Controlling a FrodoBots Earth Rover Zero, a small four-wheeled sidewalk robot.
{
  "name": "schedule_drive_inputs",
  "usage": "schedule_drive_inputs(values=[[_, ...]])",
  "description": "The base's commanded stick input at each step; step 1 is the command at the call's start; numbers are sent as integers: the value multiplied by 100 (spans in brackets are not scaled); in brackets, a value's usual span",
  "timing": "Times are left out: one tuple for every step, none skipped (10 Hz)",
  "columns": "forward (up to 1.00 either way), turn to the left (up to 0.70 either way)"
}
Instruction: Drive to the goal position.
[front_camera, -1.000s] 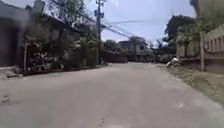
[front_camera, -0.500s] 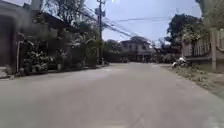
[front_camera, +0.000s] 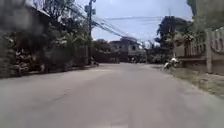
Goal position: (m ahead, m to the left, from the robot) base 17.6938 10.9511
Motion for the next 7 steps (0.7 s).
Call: schedule_drive_inputs(values=[[100, 0], [100, 0], [100, 0], [100, 0], [100, 0], [100, 0], [100, 0]])
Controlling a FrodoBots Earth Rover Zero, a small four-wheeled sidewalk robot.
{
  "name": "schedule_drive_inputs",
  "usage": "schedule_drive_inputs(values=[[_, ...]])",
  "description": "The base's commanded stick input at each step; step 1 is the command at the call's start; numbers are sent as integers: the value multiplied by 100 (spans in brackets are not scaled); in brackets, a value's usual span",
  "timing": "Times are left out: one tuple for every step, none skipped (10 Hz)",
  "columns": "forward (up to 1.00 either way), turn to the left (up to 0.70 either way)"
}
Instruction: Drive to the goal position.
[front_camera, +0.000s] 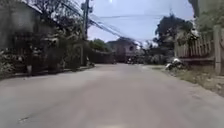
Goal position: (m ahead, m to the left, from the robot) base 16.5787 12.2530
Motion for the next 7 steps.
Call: schedule_drive_inputs(values=[[100, 0], [100, 0], [100, 0], [100, 0], [100, 0], [100, 0], [100, 0]])
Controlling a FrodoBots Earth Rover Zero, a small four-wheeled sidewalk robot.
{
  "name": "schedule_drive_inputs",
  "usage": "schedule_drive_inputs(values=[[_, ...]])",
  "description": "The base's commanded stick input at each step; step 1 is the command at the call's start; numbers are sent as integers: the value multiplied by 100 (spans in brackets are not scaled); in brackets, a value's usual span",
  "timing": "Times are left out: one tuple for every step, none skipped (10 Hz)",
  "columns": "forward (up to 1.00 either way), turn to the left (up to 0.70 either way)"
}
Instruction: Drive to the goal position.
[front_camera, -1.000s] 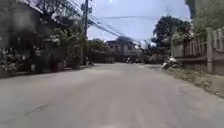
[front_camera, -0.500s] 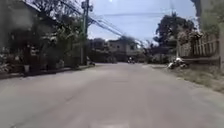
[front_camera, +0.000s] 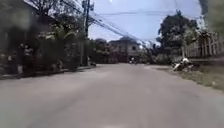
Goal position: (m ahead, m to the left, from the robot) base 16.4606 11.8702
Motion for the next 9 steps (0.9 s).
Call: schedule_drive_inputs(values=[[100, 0], [100, 0], [100, 0], [100, 0], [100, -2], [100, -36], [100, -40], [100, -40], [100, -40]])
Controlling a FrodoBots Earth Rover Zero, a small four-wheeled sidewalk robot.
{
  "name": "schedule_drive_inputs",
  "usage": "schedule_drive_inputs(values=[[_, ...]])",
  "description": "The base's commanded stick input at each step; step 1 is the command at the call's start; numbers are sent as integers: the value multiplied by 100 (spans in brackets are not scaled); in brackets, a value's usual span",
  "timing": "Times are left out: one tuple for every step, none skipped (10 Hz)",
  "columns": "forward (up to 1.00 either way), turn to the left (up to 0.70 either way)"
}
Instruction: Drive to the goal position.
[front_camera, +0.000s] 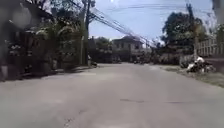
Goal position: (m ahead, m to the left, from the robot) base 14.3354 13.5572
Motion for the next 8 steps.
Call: schedule_drive_inputs(values=[[100, -40], [100, -40], [100, -40], [100, -40], [100, -40], [100, -29], [100, 0], [100, 0]])
